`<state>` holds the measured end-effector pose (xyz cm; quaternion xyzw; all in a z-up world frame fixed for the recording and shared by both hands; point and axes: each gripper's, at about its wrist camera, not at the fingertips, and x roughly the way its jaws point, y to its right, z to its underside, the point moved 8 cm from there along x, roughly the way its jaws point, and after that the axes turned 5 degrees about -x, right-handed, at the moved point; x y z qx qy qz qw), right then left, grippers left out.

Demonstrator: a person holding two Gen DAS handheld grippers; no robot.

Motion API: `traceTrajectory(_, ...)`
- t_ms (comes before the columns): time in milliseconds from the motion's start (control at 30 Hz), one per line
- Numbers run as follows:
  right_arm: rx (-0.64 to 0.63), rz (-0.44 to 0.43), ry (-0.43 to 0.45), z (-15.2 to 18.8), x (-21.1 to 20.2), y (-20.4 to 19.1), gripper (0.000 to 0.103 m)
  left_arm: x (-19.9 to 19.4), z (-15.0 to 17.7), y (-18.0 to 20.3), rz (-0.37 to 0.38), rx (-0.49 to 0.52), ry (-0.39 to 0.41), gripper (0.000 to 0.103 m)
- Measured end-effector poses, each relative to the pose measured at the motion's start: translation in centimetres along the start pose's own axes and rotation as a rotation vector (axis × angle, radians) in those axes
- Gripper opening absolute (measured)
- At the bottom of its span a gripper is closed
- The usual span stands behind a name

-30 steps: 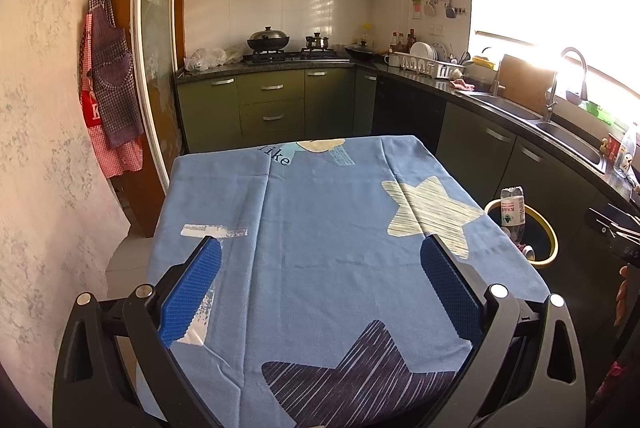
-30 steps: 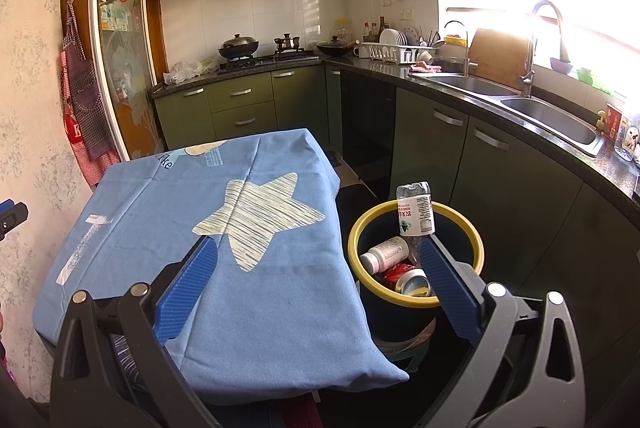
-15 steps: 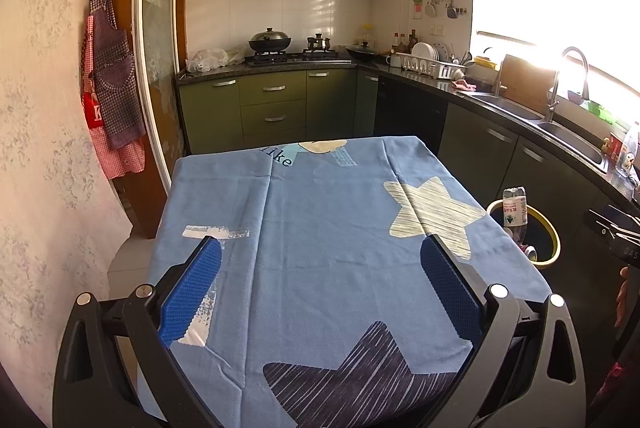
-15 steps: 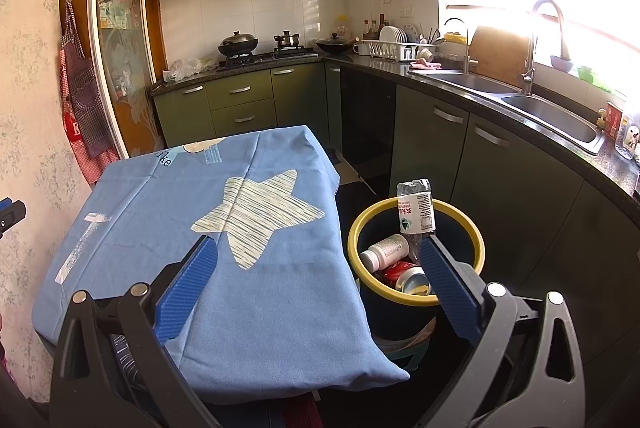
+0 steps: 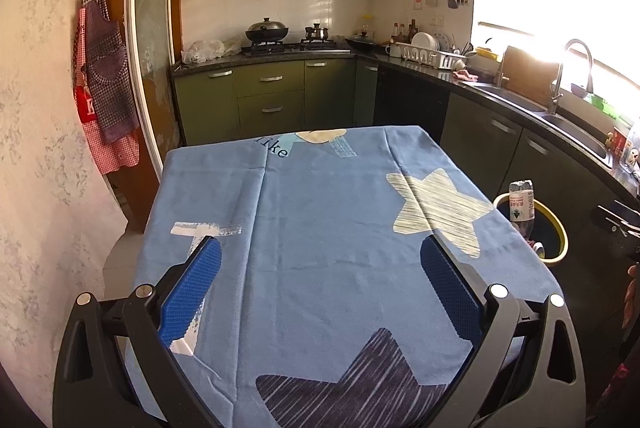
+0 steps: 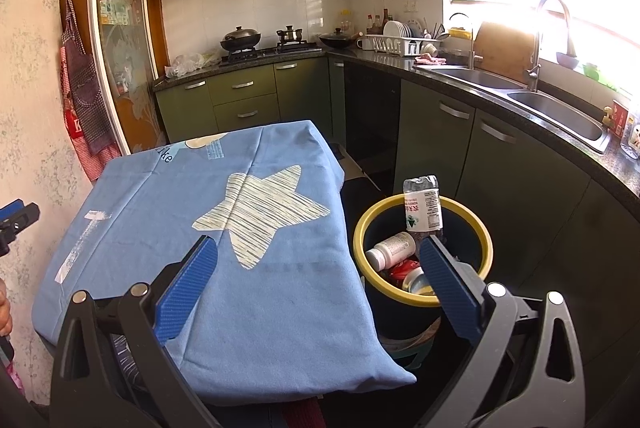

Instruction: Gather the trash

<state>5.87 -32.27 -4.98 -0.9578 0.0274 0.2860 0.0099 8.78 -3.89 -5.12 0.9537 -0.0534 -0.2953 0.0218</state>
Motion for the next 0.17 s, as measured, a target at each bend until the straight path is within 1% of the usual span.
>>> traceTrajectory(100, -0.034, -0.011, -0.027, -0.9, 2.5, -1.1, 0.096, 3.4, -0.6, -1.1, -0.022, -0.003, -0.030, 0.098)
traceTrajectory(167, -0.061, -0.010, -0.050, -1.5, 4.7, -2.1, 0.096, 6.4, -1.1, -2.2, -0.033, -0.013, -0.061, 0.098)
